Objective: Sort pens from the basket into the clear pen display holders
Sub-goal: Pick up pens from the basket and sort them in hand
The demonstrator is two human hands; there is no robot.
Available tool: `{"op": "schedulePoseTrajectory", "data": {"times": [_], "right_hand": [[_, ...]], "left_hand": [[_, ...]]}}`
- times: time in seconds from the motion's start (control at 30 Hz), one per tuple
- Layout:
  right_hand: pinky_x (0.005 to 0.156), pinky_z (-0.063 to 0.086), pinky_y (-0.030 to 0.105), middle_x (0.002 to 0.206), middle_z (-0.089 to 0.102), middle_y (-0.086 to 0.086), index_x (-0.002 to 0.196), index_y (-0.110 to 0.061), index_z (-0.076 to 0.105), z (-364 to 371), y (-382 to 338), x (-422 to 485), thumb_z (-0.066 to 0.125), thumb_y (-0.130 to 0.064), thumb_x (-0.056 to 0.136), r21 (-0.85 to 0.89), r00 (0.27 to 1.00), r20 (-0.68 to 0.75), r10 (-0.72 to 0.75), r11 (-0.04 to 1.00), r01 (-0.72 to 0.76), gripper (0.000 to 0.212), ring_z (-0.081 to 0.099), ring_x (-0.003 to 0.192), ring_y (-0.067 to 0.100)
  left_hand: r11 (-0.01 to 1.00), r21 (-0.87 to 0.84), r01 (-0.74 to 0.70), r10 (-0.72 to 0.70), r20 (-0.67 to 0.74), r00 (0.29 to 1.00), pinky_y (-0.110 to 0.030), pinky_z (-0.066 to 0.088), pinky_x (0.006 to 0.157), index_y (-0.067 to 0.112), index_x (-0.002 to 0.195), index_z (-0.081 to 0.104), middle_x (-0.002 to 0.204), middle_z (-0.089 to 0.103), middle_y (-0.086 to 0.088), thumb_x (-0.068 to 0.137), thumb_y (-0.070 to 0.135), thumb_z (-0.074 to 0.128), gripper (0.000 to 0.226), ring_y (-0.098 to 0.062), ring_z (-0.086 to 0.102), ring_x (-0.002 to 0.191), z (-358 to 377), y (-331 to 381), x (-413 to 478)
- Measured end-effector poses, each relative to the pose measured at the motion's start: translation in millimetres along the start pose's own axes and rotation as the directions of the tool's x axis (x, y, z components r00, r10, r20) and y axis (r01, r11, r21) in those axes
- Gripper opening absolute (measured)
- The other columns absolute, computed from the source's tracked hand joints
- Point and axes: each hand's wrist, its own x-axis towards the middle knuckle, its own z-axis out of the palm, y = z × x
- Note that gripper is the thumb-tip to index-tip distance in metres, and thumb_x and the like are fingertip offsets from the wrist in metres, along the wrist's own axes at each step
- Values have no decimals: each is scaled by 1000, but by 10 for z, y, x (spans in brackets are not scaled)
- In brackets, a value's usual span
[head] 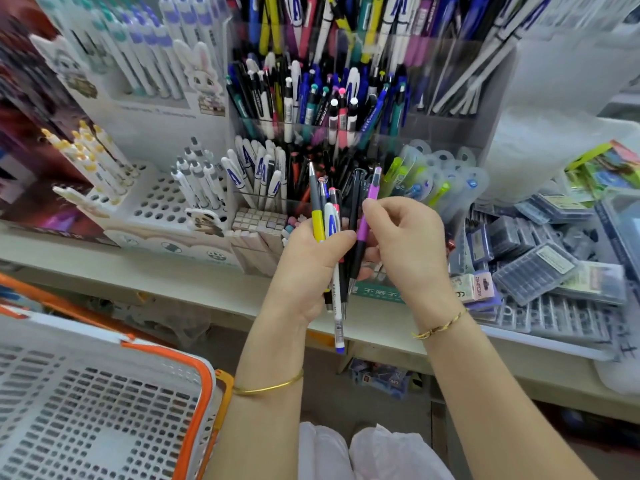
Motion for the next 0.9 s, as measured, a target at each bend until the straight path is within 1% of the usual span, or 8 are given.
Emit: {"op": "schedulePoseTrajectory", "data": {"times": [0.07,0.2,0.3,0.37,0.5,0.6,0.7,0.9], "right_hand": [[57,54,46,72,57,15,78,1,52,41,2,20,49,-28,93,72,998,-44,46,996,-43,33,58,63,31],[52,44,33,73,43,5,77,-13,39,108,-22,56,43,-28,89,176,990,10,141,974,-140,20,52,65,30],[50,40,24,68,45,-5,77,-15,43,133,-29,32,51,-34,96,102,994,86,60,992,-69,28,46,55,5],[52,43,18,72,52,-1,82,-11,49,134,-23,42,53,-32,96,85,992,115,50,995,-60,25,49,56,2],[72,57,46,75,58,5,85,-12,46,96,-59,62,47,-29,97,299,989,-74,126,949,-99,21,64,71,23],[63,52,41,58,54,-5,82,-19,39,40,-100,69,46,-22,98,300,972,-231,47,954,26,17,56,59,20],[49,34,32,60,41,-4,77,-25,38,27,-79,71,51,-18,92,243,991,-133,23,970,10,21,39,49,17],[36,33,12,61,59,4,82,-7,56,-12,-130,-14,58,-13,93,261,979,138,150,948,-182,13,46,37,0]], "left_hand": [[1000,9,-11,11,8,1000,-32,59,54,-3,101,57,69,69,-6,94,-2,51,9,-18,67,60,-1,17,4],[996,89,-18,16,21,1000,-29,56,52,0,97,53,63,65,1,94,-1,52,4,-13,65,59,9,14,0],[992,123,-39,33,56,998,-32,56,58,0,92,57,74,60,-10,93,0,53,4,-22,61,70,-11,5,28],[994,109,-21,13,77,997,-34,58,61,4,91,62,78,63,-11,94,0,51,13,-23,63,74,-28,6,30],[990,-99,96,-88,82,993,-29,57,53,4,99,55,80,72,-8,99,4,44,11,-17,70,69,-50,17,22],[957,-247,151,-138,69,988,-29,59,55,4,99,52,72,68,-4,99,5,45,7,-13,69,63,-90,-2,41],[943,-288,168,-144,102,984,-27,58,56,4,103,54,72,66,-4,97,5,48,8,-12,65,61,-146,-25,48],[950,-262,172,-133,162,978,-27,58,58,1,112,56,87,73,-9,97,6,47,19,-13,70,70,-196,-33,33]]}}
